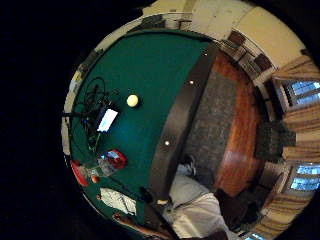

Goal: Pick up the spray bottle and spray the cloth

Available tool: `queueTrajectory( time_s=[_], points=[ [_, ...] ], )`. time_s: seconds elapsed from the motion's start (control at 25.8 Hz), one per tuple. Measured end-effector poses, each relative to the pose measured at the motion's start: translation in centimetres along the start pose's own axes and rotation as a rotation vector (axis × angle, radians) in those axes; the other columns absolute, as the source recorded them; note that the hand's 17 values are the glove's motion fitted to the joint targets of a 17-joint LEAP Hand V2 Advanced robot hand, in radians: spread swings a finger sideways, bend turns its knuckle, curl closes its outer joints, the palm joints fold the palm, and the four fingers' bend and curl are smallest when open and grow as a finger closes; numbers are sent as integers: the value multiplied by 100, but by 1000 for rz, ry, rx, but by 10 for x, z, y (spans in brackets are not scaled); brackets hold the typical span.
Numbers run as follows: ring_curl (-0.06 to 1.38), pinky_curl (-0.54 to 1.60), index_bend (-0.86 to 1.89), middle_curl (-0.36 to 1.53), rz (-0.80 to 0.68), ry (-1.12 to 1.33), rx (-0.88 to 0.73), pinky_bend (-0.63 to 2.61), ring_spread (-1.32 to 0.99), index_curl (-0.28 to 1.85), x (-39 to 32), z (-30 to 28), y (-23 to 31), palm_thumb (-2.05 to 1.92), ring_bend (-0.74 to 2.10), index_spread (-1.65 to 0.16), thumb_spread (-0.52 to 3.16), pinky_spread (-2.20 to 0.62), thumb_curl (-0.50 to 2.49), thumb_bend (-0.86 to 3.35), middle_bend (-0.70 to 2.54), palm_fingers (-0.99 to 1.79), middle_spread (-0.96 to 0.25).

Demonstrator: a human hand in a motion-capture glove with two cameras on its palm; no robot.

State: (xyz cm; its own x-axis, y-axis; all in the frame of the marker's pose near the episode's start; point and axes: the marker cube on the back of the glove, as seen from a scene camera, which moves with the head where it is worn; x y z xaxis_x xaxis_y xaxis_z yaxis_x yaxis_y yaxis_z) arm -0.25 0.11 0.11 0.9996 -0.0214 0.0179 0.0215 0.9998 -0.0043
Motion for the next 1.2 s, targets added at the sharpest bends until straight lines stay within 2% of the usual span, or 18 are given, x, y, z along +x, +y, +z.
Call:
queueTrajectory(
  time_s=[0.19,0.35,0.46,0.74,0.89,1.2],
  points=[
    [9,11,25,9,-7,-28,-4,27,-2,13,-2,-1,2,29,25,-32,72,15,8,18,21,29,-3],
    [11,15,24,12,30,-90,-6,27,-2,17,-4,-2,4,28,25,-38,88,18,10,16,19,28,-4],
    [12,17,23,14,3,-94,-3,27,-2,20,-3,-2,4,29,24,-40,97,20,12,14,19,27,-4],
    [15,20,22,18,7,-72,-20,25,-2,24,5,13,12,29,24,-44,109,21,15,11,18,26,-4],
    [16,22,21,19,-101,-56,-10,25,-2,26,14,29,14,29,24,-44,113,22,17,9,18,26,-5],
    [19,25,19,21,-178,-86,-29,24,-3,28,30,67,27,30,23,-45,117,22,19,5,17,26,-5]
  ],
)
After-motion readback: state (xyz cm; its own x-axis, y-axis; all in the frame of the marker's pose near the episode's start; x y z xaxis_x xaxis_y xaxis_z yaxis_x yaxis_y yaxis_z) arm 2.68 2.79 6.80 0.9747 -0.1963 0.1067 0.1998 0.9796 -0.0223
